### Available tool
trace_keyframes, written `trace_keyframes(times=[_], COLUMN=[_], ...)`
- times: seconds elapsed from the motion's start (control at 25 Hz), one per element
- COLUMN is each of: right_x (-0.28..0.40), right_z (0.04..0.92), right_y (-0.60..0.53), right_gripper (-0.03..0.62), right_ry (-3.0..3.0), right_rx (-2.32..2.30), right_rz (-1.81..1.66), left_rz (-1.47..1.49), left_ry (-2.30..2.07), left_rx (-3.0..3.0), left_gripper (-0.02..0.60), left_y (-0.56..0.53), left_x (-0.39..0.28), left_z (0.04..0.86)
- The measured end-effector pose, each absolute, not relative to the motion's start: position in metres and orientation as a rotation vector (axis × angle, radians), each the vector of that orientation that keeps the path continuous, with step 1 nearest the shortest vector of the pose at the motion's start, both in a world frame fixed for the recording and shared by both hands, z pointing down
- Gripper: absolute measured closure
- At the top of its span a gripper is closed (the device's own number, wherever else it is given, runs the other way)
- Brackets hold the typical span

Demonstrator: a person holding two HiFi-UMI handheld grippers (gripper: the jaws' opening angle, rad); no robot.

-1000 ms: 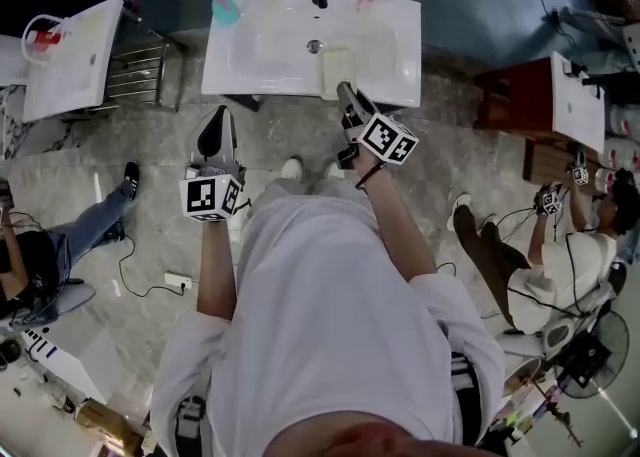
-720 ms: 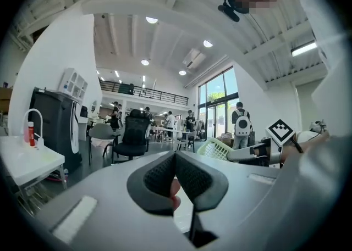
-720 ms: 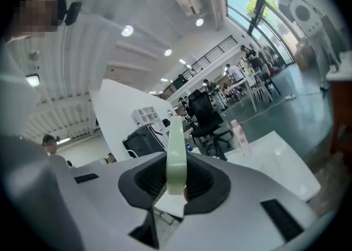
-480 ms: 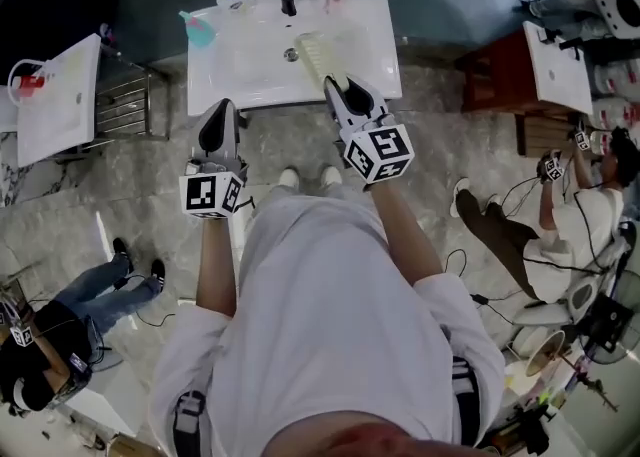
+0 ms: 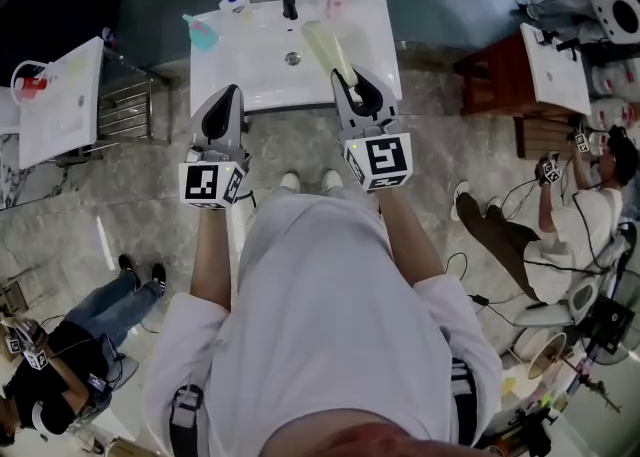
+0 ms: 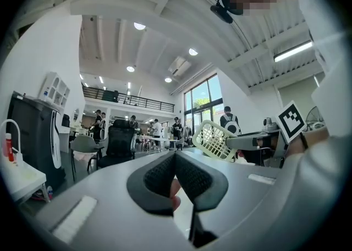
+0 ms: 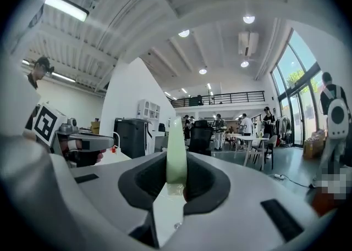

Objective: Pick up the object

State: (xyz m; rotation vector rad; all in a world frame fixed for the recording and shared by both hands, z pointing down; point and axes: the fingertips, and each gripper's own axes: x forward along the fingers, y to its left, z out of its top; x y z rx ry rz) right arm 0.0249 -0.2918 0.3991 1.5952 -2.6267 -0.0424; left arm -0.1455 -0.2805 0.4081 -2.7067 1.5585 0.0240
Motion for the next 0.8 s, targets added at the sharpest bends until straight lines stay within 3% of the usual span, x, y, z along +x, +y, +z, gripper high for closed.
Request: trace_keyframes(times=[0.8], right_x=[0.025], right_z=[0.398], right_y=[-0.288], right_gripper=[0.525], right_ry=[-2.575], right_rx=[1.653], right_rz=[-0.078], left_rz=[-0.087], left_ry=[1.447], left_rx=[-2.71], left_gripper=[0.583], left_y=[-0.278], left_x=[-0.14], left_z=[0.393])
